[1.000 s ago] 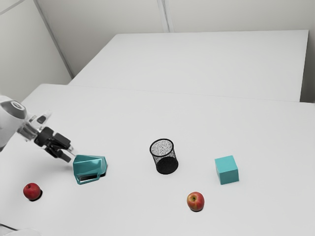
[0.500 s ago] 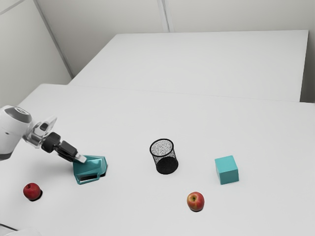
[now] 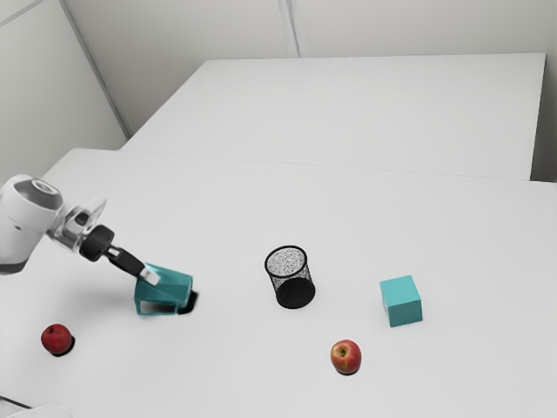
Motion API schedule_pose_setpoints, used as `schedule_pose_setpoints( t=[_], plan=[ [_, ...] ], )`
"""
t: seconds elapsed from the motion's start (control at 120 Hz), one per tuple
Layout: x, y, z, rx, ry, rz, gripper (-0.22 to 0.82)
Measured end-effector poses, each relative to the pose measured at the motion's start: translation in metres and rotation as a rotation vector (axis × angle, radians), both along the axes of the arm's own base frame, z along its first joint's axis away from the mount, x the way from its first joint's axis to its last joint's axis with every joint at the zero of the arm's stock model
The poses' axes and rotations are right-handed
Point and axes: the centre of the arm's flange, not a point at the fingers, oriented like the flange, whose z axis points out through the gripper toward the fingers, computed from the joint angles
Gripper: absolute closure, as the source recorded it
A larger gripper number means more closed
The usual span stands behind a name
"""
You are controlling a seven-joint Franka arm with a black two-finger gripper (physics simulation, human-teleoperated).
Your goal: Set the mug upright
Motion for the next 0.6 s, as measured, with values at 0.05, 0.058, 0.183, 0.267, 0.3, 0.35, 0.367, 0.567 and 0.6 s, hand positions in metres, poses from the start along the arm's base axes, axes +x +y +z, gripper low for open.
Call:
schedule_pose_setpoints(
  t=[0.05, 0.058, 0.183, 0.267, 0.3, 0.35, 0.367, 0.567, 0.6],
  plan=[
    [0.002, -0.004, 0.005, 0.010, -0.012, -0.014, 0.76],
    [0.002, -0.005, 0.006, 0.012, -0.015, -0.016, 0.76],
    [0.012, -0.024, 0.026, 0.080, -0.058, -0.061, 0.78],
    [0.017, -0.038, 0.044, 0.173, -0.081, -0.099, 0.78],
    [0.020, -0.045, 0.047, 0.211, -0.086, -0.116, 0.78],
    [0.026, -0.057, 0.051, 0.271, -0.093, -0.148, 0.78],
    [0.028, -0.062, 0.052, 0.295, -0.095, -0.162, 0.79],
    [0.051, -0.124, 0.065, 0.566, -0.125, -0.323, 0.79],
    [0.053, -0.129, 0.066, 0.606, -0.128, -0.335, 0.79]
  ],
)
